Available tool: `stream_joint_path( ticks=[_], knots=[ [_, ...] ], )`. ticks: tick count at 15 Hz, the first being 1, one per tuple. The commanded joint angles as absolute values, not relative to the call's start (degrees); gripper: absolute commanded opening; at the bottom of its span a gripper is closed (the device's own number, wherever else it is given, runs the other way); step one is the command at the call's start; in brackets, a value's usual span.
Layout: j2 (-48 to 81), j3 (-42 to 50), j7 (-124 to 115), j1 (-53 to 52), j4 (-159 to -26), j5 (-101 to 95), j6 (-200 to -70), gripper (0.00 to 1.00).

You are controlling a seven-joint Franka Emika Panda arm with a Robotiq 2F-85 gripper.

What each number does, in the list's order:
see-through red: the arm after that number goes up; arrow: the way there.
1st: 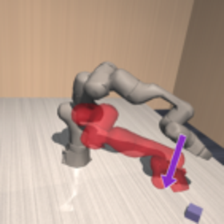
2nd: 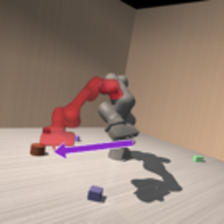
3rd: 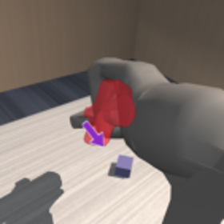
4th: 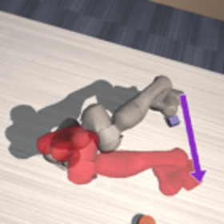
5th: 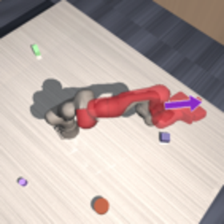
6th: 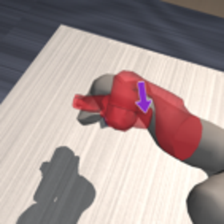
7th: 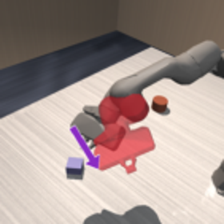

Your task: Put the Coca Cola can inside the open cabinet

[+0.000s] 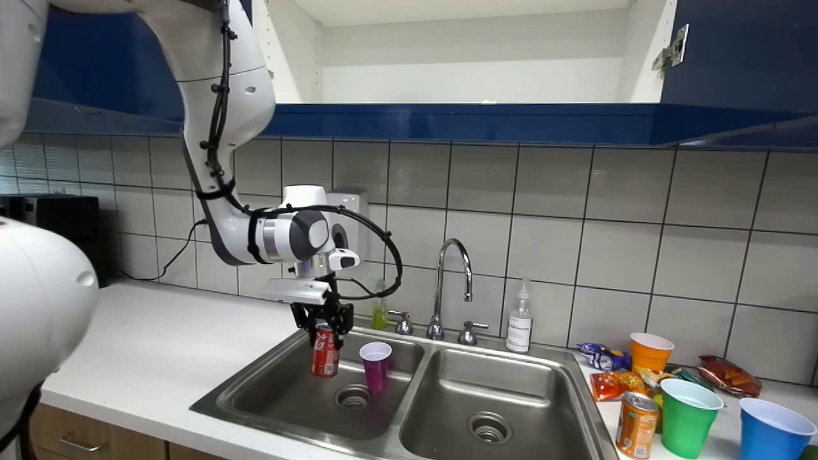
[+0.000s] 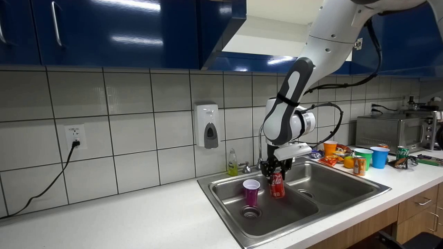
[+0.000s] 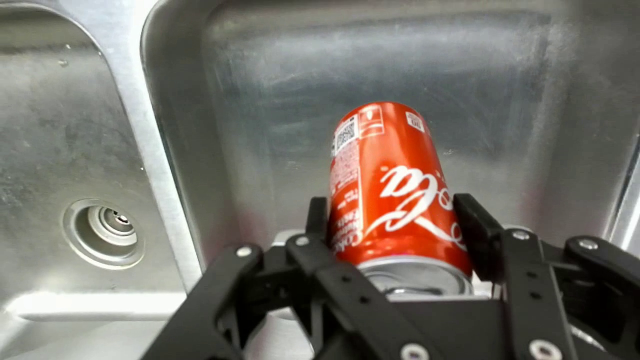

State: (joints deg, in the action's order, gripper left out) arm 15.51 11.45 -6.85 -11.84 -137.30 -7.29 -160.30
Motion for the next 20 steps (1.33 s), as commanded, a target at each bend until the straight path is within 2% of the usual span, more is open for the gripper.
stream_joint_path(
  ticks=[1, 20],
  knots=[
    [9.51, 8.65, -6.30, -8.70, -139.97, -8.94, -156.30, 0.39],
    [-5.77, 2.58, -7.00, -4.27, -144.51, -7.91, -145.24, 0.39]
  ],
)
